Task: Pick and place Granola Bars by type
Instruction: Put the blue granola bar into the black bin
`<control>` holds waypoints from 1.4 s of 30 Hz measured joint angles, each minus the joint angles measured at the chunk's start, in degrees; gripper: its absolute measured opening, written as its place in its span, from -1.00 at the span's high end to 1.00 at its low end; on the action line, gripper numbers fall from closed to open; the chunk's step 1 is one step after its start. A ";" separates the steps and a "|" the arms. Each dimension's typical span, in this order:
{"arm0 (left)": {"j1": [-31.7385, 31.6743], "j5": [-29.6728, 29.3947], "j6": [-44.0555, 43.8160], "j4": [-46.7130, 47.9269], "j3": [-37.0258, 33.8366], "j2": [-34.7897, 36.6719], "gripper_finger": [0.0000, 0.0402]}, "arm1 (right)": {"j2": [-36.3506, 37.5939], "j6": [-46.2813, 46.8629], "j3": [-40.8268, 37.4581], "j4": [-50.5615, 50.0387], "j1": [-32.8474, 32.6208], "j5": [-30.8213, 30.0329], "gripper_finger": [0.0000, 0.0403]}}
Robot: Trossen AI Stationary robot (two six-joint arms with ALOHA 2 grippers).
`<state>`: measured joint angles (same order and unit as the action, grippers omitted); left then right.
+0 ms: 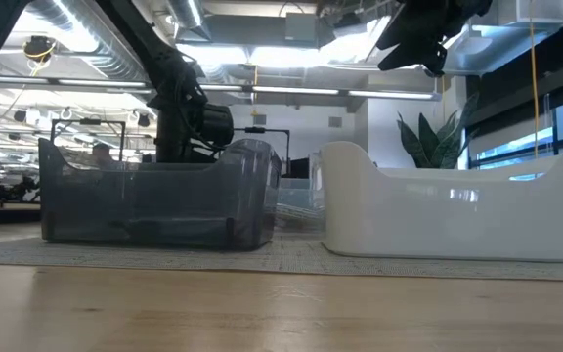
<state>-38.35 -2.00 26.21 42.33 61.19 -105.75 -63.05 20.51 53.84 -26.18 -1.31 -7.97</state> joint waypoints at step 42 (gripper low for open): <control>18.59 13.50 -16.06 3.11 1.42 31.41 0.48 | 0.00 -10.93 0.02 -0.63 0.07 -1.61 0.00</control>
<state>-19.75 11.50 10.15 45.44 62.61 -74.35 -63.05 9.59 53.87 -26.81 -1.23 -9.58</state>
